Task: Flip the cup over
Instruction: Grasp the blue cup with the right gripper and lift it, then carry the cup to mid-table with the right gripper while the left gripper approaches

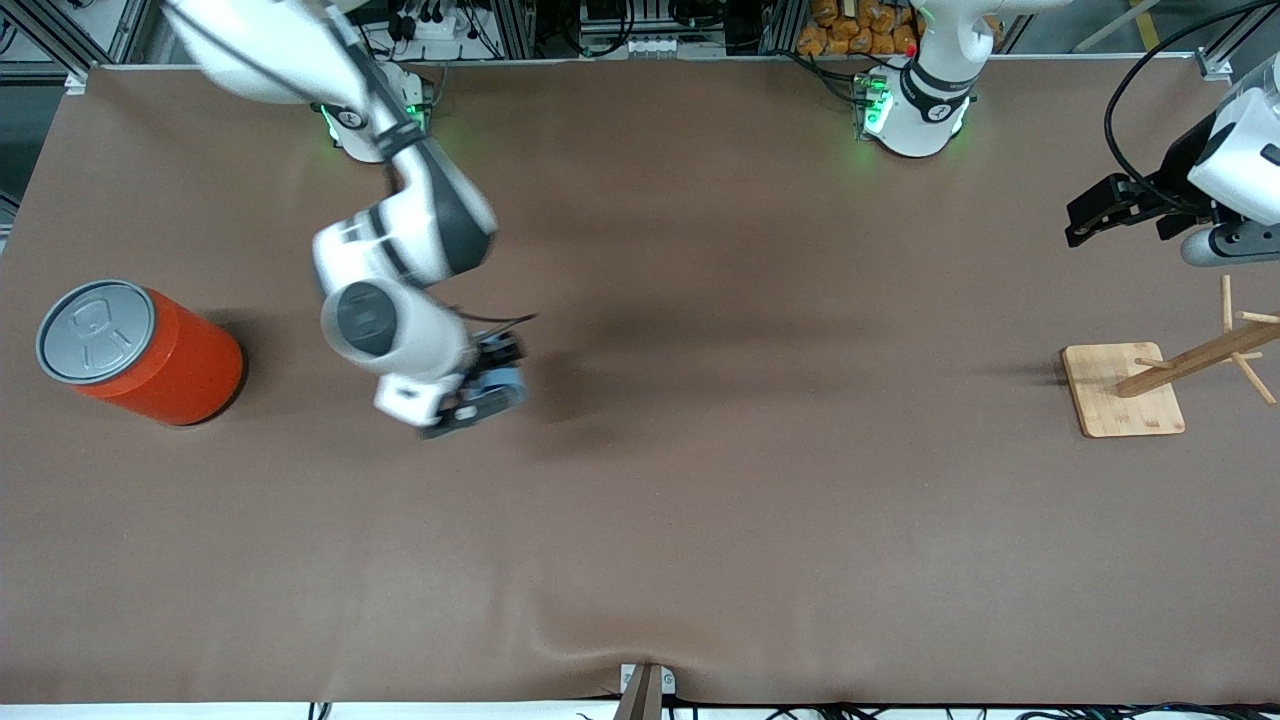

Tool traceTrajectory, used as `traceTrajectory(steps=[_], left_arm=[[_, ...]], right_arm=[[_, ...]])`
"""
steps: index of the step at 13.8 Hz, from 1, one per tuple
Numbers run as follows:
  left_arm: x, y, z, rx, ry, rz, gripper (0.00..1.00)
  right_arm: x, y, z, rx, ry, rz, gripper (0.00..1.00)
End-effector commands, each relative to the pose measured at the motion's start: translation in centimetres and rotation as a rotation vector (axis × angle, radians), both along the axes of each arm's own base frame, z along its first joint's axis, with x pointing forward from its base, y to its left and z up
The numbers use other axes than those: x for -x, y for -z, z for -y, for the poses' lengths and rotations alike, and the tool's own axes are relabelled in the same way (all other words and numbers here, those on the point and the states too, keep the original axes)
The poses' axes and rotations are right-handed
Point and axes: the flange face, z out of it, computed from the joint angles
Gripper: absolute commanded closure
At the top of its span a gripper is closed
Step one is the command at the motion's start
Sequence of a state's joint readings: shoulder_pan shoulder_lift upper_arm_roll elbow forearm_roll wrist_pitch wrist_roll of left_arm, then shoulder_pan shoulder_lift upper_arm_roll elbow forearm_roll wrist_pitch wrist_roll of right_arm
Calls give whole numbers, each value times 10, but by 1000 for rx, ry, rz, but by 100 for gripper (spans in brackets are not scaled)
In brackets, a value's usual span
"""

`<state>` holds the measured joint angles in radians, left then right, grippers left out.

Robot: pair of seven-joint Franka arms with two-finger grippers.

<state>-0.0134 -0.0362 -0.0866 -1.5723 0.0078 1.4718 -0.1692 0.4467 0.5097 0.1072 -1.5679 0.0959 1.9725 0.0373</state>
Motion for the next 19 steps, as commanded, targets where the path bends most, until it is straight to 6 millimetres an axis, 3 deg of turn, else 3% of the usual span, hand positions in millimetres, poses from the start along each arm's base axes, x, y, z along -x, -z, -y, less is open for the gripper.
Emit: traceTrajectory(steps=[1, 3, 5, 8, 10, 12, 14, 17, 18, 19], left_arm=[[1, -2, 0, -3, 5, -3, 0], [0, -2, 0, -1, 5, -3, 0], [-1, 3, 1, 1, 5, -13, 0], [-6, 15, 4, 11, 8, -33, 0], [-16, 35, 7, 68, 2, -71, 0], [-28, 58, 14, 145, -5, -113, 0], [-35, 76, 23, 191, -18, -138, 0], [-47, 124, 34, 335, -62, -186, 0], [-50, 138, 40, 383, -80, -187, 0], [-52, 155, 45, 412, -98, -186, 0]], right_arm=[[19, 2, -115, -17, -223, 81, 100], [27, 0, -138, 3, -459, 147, 100], [53, 6, -173, -19, -653, 187, 100], [78, 42, -209, 55, -877, 276, 100], [97, 80, -231, 101, -985, 305, 100], [111, 98, -240, 117, -1018, 296, 100], [111, 100, -238, 128, -1026, 287, 100], [115, 105, -240, 146, -1045, 290, 100], [117, 107, -240, 146, -1039, 287, 80], [118, 108, -242, 139, -1033, 287, 1]])
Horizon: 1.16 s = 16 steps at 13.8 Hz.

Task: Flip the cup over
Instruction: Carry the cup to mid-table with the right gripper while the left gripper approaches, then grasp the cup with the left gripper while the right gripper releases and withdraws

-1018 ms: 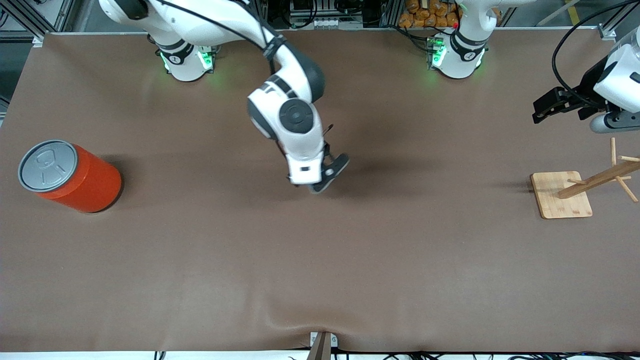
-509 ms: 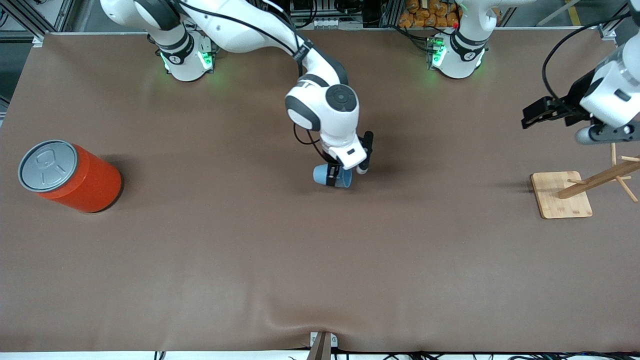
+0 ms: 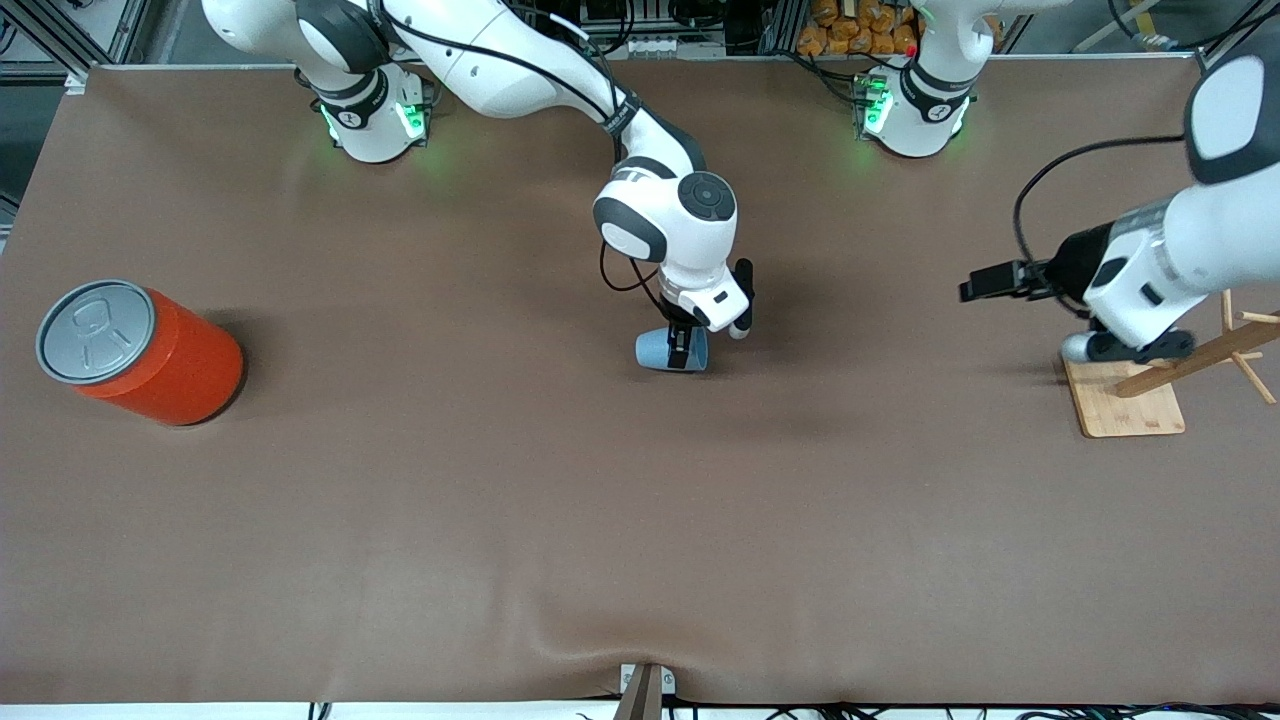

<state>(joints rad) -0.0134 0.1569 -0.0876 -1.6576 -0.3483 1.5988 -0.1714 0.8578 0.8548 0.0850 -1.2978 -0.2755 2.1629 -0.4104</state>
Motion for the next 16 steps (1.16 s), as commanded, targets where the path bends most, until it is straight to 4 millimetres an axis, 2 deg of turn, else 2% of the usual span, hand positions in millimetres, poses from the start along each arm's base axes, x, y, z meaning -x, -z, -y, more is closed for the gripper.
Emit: traceTrajectory(steps=[1, 4, 6, 8, 10, 11, 13, 14, 16], left_arm=[[-5, 43, 14, 107, -53, -28, 0], [-8, 77, 55, 192, -56, -64, 0], [-9, 94, 73, 189, -38, -76, 0], [-10, 108, 78, 188, -31, -93, 0], [-11, 120, 76, 194, -8, -96, 0], [-13, 129, 72, 203, 2, -101, 0], [-11, 148, 74, 270, -4, -123, 0], [-11, 156, 74, 300, -8, -119, 0], [-6, 177, 74, 353, 3, -110, 0]], right_arm=[[0, -1, -5, 3, -6, 14, 0], [0, -1, -5, -2, 13, 19, 0], [-1, -1, -5, -2, 14, 18, 0], [0, -1, -5, 1, 21, 16, 0], [-1, -13, -5, -2, 29, 13, 0], [-1, -25, -1, 20, 36, 1, 0], [-9, -49, 18, 87, 74, -44, 0], [-19, -77, 28, 64, 110, -58, 0], [-49, -137, 64, -6, 222, -91, 0]])
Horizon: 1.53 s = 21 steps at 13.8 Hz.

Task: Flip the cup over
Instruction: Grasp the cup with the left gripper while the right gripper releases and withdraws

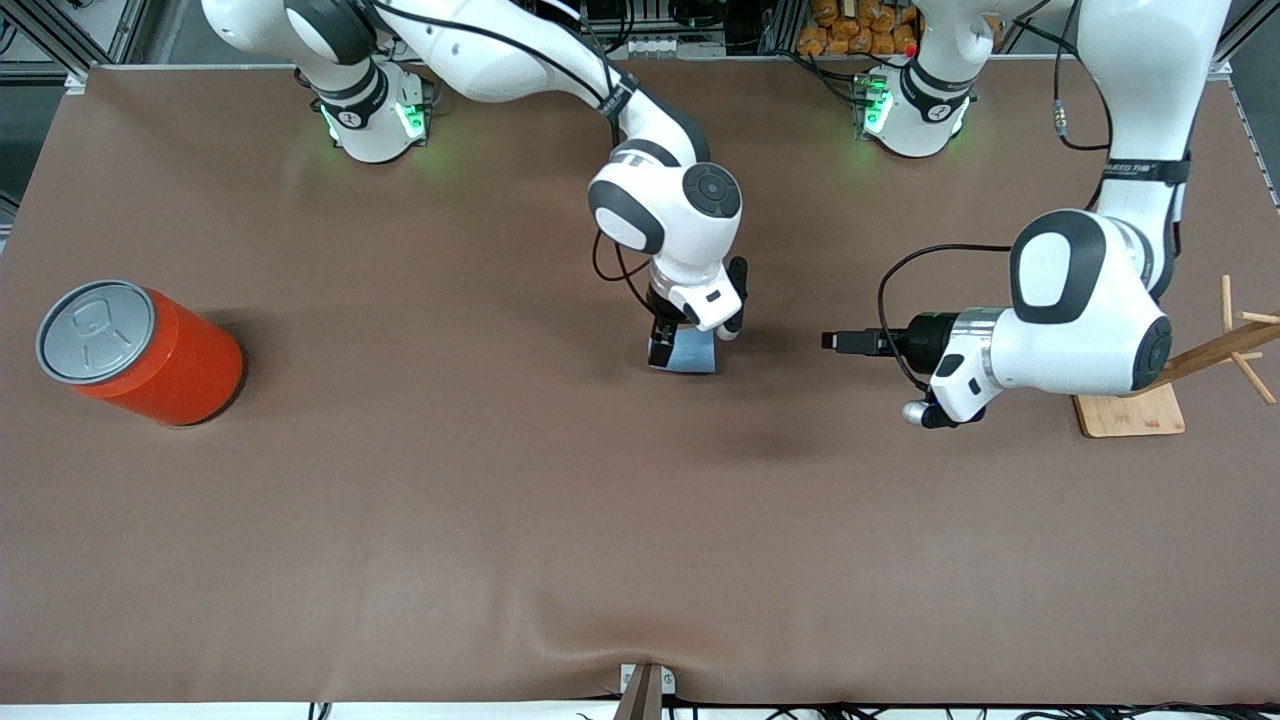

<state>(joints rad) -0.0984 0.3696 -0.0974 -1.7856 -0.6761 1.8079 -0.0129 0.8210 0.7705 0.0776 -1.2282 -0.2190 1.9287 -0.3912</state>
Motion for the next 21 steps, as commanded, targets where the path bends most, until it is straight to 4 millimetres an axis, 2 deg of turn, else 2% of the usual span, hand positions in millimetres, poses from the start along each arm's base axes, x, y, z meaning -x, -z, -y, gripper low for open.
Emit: traceTrajectory(steps=[1, 3, 4, 5, 7, 9, 12, 16, 18, 20, 21], left_arm=[[8, 25, 2, 87, -10, 16, 0], [12, 43, 3, 136, -25, 20, 0], [13, 49, 2, 153, -6, 37, 0], [13, 60, 2, 169, 22, 53, 0], [15, 71, 4, 210, 24, 76, 1], [19, 81, 10, 236, 1, 98, 2], [29, 96, 23, 251, -9, 131, 2], [48, 120, 29, 298, -49, 158, 2], [57, 132, 31, 336, -68, 165, 3], [66, 138, 39, 358, -79, 158, 3], [67, 140, 40, 352, -90, 162, 3]], right_arm=[[-43, -86, 66, -68, 155, -42, 0], [-99, -102, 147, -84, 315, -91, 0], [-124, -118, 191, -105, 384, -91, 0], [-140, -131, 226, -120, 441, -90, 0], [-153, -163, 271, -135, 516, -67, 0], [-169, -191, 329, -163, 597, -34, 0], [-175, -219, 400, -176, 699, -47, 0], [-172, -238, 474, -171, 850, -77, 0], [-157, -253, 490, -155, 1060, -116, 0], [-142, -280, 514, -163, 1339, -106, 0], [-128, -296, 522, -161, 1409, -117, 0]])
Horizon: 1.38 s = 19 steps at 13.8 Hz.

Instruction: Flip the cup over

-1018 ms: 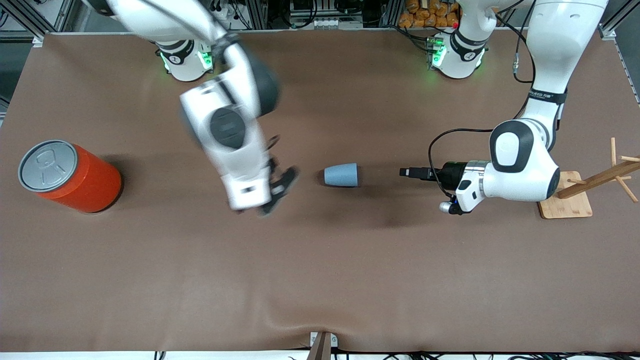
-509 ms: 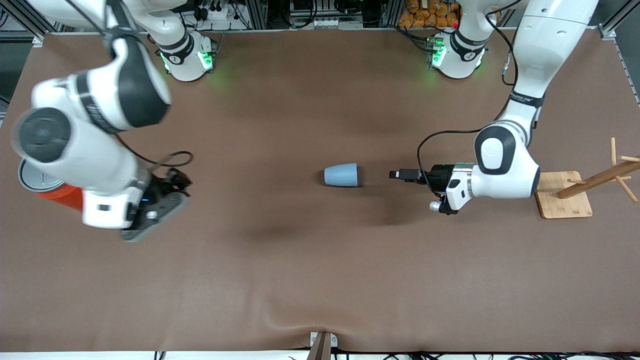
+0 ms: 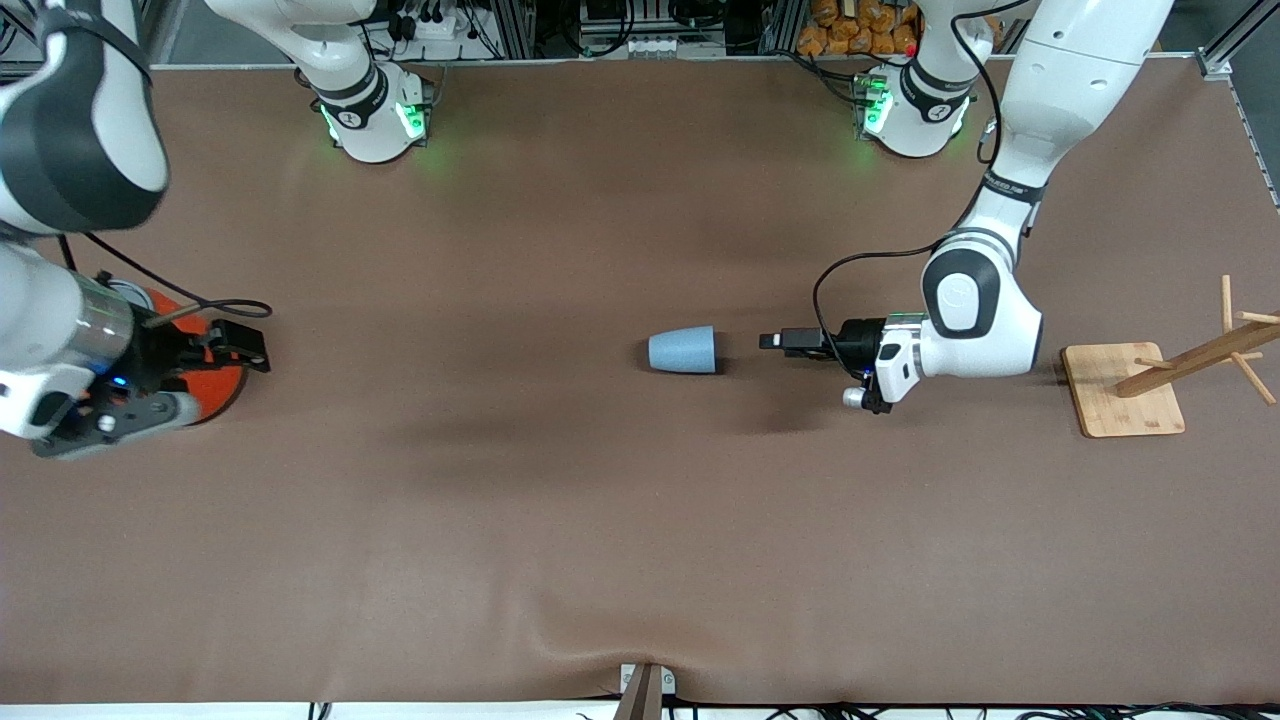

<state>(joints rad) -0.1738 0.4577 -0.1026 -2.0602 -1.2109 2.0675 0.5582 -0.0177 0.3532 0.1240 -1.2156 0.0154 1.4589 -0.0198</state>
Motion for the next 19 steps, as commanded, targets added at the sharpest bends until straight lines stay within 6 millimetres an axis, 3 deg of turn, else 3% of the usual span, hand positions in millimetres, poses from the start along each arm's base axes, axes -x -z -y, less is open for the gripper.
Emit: traceTrajectory(steps=[1, 4, 6, 15, 19], left_arm=[[8, 4, 11, -11, -18, 26, 4], [13, 9, 26, -12, -42, 25, 4], [16, 13, 33, -17, -55, 24, 4], [33, 48, 49, 61, -109, 43, 10], [39, 49, 65, 84, -135, 29, 16]], right_arm=[[47, -50, 21, -5, 242, -11, 0], [104, -77, 37, 5, 346, 60, 0], [124, -84, 46, 14, 374, 62, 0], [102, -87, 49, 53, 357, 102, 0], [102, -86, 46, 56, 313, 100, 0]])
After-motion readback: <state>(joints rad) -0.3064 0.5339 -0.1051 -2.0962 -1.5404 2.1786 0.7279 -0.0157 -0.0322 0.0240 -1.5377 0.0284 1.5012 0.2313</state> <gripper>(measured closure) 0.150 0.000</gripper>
